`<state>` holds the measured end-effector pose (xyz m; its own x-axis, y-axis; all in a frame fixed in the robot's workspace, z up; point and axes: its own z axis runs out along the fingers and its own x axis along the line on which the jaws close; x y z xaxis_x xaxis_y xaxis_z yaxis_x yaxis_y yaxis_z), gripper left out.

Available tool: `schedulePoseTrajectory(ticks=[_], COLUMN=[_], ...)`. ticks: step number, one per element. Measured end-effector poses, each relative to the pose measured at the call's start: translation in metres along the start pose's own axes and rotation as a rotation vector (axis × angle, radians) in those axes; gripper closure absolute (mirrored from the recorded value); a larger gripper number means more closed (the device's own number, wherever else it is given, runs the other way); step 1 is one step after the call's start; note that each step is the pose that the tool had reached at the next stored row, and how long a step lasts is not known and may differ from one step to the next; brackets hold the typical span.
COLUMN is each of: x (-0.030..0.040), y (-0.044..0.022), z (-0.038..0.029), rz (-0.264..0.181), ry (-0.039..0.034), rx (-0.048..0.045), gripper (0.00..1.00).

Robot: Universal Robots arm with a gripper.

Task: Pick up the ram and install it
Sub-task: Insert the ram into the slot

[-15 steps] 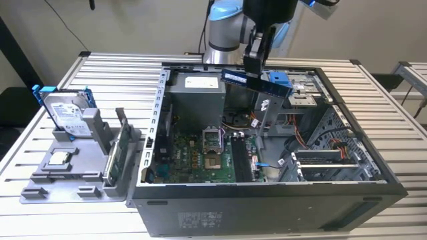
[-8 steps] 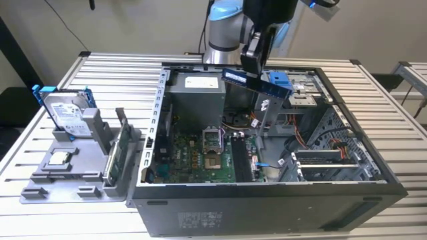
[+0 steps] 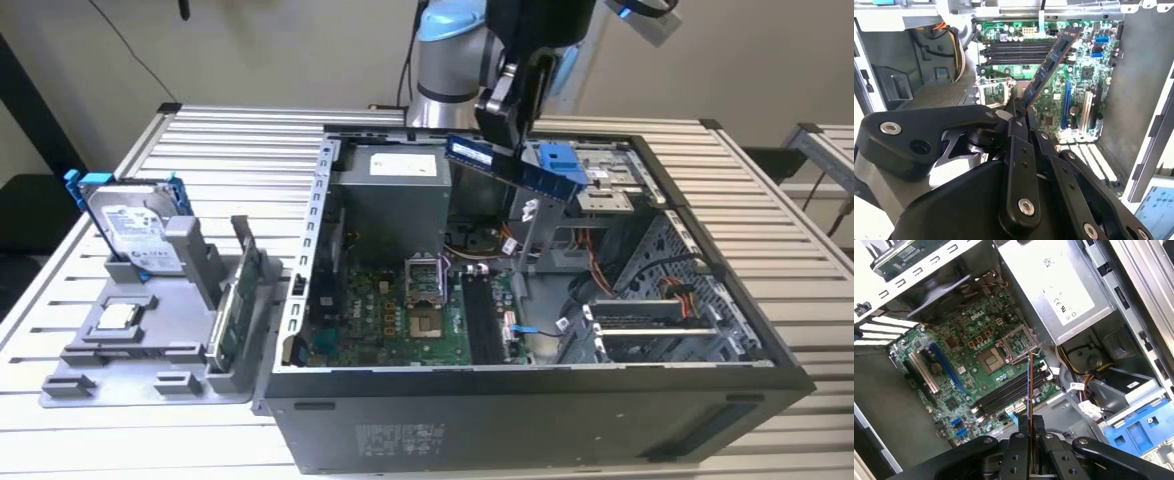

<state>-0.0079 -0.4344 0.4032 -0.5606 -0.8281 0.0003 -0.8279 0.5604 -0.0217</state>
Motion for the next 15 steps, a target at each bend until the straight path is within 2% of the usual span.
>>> schedulePoseTrajectory(ticks=[5,15], x=[0.0016,0.0019], y=[-0.0011,-0.0013], z=[0.0004,0.0015], rz=[0.035,0.146], ry=[0.0006,0.0026], rx=[-0.0001,0.0006], gripper=[0.86,0.86])
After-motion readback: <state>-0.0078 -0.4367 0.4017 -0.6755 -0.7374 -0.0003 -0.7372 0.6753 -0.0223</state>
